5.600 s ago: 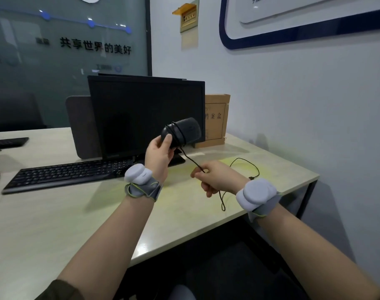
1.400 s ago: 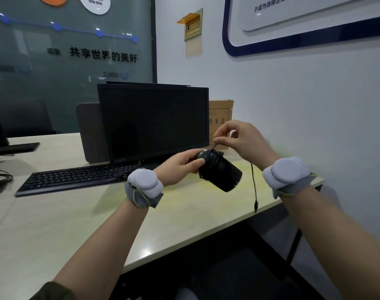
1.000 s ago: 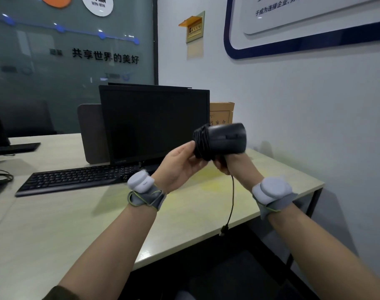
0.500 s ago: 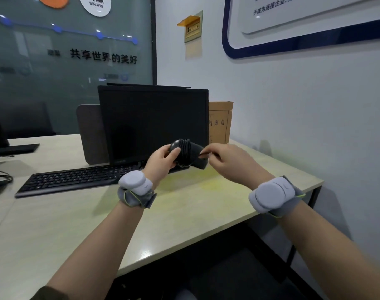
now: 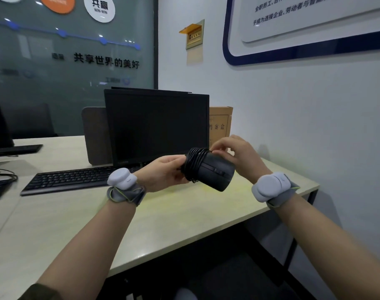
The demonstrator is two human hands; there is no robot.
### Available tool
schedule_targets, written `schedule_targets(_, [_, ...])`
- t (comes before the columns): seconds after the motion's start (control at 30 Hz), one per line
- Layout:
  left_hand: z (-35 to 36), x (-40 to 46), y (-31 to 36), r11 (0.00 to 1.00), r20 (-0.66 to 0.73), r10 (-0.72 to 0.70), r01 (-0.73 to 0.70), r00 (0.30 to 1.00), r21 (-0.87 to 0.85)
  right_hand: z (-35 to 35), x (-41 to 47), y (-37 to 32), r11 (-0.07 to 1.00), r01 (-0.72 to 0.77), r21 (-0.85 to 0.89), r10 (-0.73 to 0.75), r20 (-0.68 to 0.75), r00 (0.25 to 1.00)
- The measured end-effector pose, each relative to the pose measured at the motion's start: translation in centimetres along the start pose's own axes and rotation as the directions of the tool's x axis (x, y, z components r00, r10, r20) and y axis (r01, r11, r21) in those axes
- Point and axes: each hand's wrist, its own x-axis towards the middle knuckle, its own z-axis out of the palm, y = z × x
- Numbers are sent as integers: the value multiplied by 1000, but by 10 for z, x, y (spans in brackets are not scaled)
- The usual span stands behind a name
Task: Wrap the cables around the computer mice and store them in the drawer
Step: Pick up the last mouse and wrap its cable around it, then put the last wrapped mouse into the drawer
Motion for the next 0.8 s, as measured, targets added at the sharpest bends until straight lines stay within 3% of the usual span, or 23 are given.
schedule_targets(0.1, [4,-8,1,996,-14,42,-43,999,-77,5,-1,-14,972,-108,208,103,38,994])
schedule_targets(0.23, [2,-27,2,998,-68,53,-55,996,-38,12,-2,-33,829,-323,457,272,174,946])
schedule_targets(0.4, [-8,-68,-9,1000,-171,5,0,985,27,42,-21,-54,504,-680,532,449,511,733])
schedule_targets(0.5, [-14,-93,-19,993,-224,-85,101,971,59,66,-34,-65,427,-758,492,469,596,651])
schedule_targets(0.57, [-22,-115,-29,976,-250,-147,181,957,117,82,-45,-76,456,-771,445,388,680,622])
schedule_targets(0.7, [-36,-161,-54,940,-311,-261,315,914,134,119,-74,-108,627,-721,295,288,772,567])
schedule_targets(0.8, [-42,-192,-81,896,-336,-370,428,866,118,146,-97,-128,661,-725,194,269,841,470])
